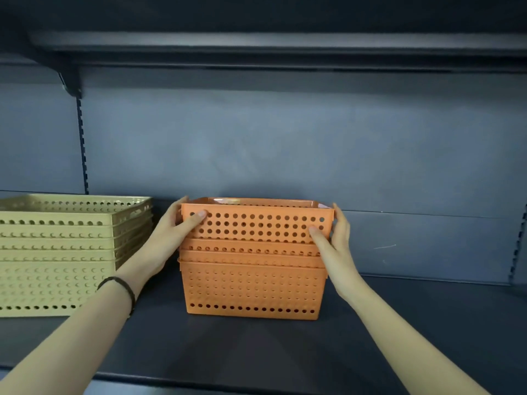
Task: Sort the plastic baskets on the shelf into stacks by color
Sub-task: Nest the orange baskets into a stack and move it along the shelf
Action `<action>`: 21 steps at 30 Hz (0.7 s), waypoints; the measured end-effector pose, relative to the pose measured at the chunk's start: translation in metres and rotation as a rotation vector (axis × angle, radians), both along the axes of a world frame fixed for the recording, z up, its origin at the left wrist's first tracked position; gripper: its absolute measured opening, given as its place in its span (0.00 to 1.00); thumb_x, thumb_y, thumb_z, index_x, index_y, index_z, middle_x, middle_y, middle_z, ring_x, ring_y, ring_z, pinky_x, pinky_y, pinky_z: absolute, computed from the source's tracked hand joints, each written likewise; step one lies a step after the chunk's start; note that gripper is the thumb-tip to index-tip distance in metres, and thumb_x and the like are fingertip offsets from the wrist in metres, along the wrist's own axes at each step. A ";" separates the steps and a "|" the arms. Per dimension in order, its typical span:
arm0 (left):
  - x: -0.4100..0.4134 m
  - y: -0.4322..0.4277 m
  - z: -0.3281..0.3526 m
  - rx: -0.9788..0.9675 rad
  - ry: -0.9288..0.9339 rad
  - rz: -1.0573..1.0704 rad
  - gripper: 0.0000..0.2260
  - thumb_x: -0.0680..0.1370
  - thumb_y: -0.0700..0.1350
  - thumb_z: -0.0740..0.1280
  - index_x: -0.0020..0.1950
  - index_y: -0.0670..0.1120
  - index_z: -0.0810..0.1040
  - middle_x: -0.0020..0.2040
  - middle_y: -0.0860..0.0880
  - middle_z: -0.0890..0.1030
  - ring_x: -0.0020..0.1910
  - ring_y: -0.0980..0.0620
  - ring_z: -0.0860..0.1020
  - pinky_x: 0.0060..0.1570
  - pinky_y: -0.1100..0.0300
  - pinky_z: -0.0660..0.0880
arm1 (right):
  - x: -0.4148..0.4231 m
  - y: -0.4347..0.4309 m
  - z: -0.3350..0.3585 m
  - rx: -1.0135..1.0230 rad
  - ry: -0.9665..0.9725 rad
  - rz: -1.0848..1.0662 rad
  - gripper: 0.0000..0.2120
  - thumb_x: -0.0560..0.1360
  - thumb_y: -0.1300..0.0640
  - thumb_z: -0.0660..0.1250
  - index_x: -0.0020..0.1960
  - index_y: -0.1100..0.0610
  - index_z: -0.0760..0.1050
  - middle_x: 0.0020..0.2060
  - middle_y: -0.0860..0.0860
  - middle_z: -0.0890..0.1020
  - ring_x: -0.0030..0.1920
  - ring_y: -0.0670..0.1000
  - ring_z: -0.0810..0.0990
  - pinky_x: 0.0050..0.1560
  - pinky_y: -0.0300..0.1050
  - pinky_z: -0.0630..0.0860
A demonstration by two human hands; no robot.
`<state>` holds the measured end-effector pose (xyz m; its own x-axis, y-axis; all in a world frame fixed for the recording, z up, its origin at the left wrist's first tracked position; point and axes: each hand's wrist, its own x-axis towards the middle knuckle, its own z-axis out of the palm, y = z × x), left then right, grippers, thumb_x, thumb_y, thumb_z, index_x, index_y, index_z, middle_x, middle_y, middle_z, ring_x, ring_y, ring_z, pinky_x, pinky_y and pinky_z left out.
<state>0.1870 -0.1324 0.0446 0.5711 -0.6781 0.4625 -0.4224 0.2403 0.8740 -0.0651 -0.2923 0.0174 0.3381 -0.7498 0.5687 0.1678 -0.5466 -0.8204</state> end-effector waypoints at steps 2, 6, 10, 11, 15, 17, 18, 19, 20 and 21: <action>-0.004 0.003 -0.009 -0.014 0.083 -0.049 0.40 0.66 0.67 0.70 0.73 0.52 0.63 0.61 0.52 0.76 0.58 0.56 0.77 0.52 0.60 0.73 | 0.001 0.003 -0.004 0.078 -0.057 0.027 0.24 0.74 0.44 0.62 0.69 0.43 0.60 0.70 0.48 0.64 0.68 0.47 0.68 0.70 0.51 0.67; -0.009 -0.002 -0.016 0.001 0.190 0.043 0.34 0.71 0.73 0.57 0.65 0.49 0.70 0.60 0.50 0.77 0.60 0.51 0.76 0.60 0.52 0.71 | 0.000 0.010 -0.005 0.061 -0.047 -0.022 0.11 0.81 0.48 0.58 0.63 0.48 0.67 0.73 0.45 0.60 0.68 0.42 0.62 0.68 0.43 0.58; -0.024 -0.008 -0.014 0.020 0.126 0.155 0.22 0.81 0.58 0.53 0.70 0.47 0.64 0.54 0.56 0.72 0.57 0.53 0.71 0.54 0.55 0.67 | -0.003 0.007 -0.009 0.041 -0.035 -0.064 0.14 0.82 0.47 0.55 0.66 0.49 0.66 0.72 0.47 0.64 0.70 0.45 0.65 0.70 0.45 0.62; -0.028 -0.008 -0.014 0.022 0.108 0.157 0.22 0.81 0.57 0.53 0.71 0.46 0.63 0.54 0.56 0.71 0.57 0.53 0.70 0.55 0.56 0.66 | -0.006 0.007 -0.010 0.044 -0.036 -0.073 0.15 0.82 0.46 0.55 0.66 0.48 0.66 0.71 0.48 0.65 0.70 0.47 0.66 0.72 0.49 0.63; -0.045 -0.010 -0.017 0.024 0.091 0.161 0.22 0.81 0.56 0.53 0.72 0.47 0.62 0.59 0.51 0.72 0.58 0.52 0.70 0.52 0.56 0.65 | -0.023 0.003 -0.014 0.040 -0.043 -0.089 0.14 0.81 0.45 0.56 0.65 0.48 0.67 0.70 0.49 0.68 0.70 0.48 0.68 0.72 0.54 0.65; -0.055 -0.011 -0.017 0.018 0.092 0.162 0.21 0.81 0.57 0.53 0.71 0.48 0.63 0.54 0.54 0.73 0.56 0.53 0.72 0.50 0.56 0.67 | -0.034 0.000 -0.014 0.026 -0.038 -0.082 0.12 0.81 0.45 0.57 0.63 0.46 0.67 0.69 0.49 0.69 0.69 0.48 0.68 0.71 0.55 0.66; -0.061 -0.011 -0.017 0.015 0.086 0.160 0.21 0.81 0.57 0.53 0.70 0.48 0.63 0.52 0.57 0.72 0.56 0.53 0.72 0.50 0.56 0.68 | -0.040 -0.001 -0.014 0.021 -0.036 -0.078 0.11 0.81 0.44 0.57 0.61 0.45 0.68 0.68 0.49 0.69 0.69 0.48 0.69 0.71 0.55 0.66; -0.067 -0.011 -0.017 0.009 0.078 0.158 0.21 0.81 0.58 0.54 0.69 0.48 0.64 0.51 0.58 0.72 0.55 0.54 0.73 0.50 0.56 0.69 | -0.046 -0.002 -0.015 0.019 -0.041 -0.071 0.09 0.81 0.44 0.57 0.59 0.43 0.68 0.67 0.49 0.70 0.68 0.48 0.70 0.70 0.55 0.67; -0.074 -0.012 -0.016 0.006 0.076 0.154 0.21 0.81 0.58 0.54 0.68 0.49 0.64 0.51 0.58 0.72 0.54 0.55 0.73 0.49 0.56 0.69 | -0.053 -0.003 -0.015 0.021 -0.053 -0.064 0.07 0.81 0.44 0.57 0.58 0.41 0.69 0.66 0.49 0.70 0.67 0.48 0.70 0.70 0.55 0.68; -0.081 -0.012 -0.016 0.007 0.082 0.149 0.20 0.80 0.59 0.54 0.67 0.49 0.65 0.52 0.57 0.72 0.52 0.57 0.73 0.47 0.57 0.69 | -0.059 -0.005 -0.016 0.026 -0.066 -0.058 0.06 0.80 0.43 0.58 0.56 0.39 0.69 0.66 0.49 0.71 0.67 0.47 0.71 0.70 0.56 0.68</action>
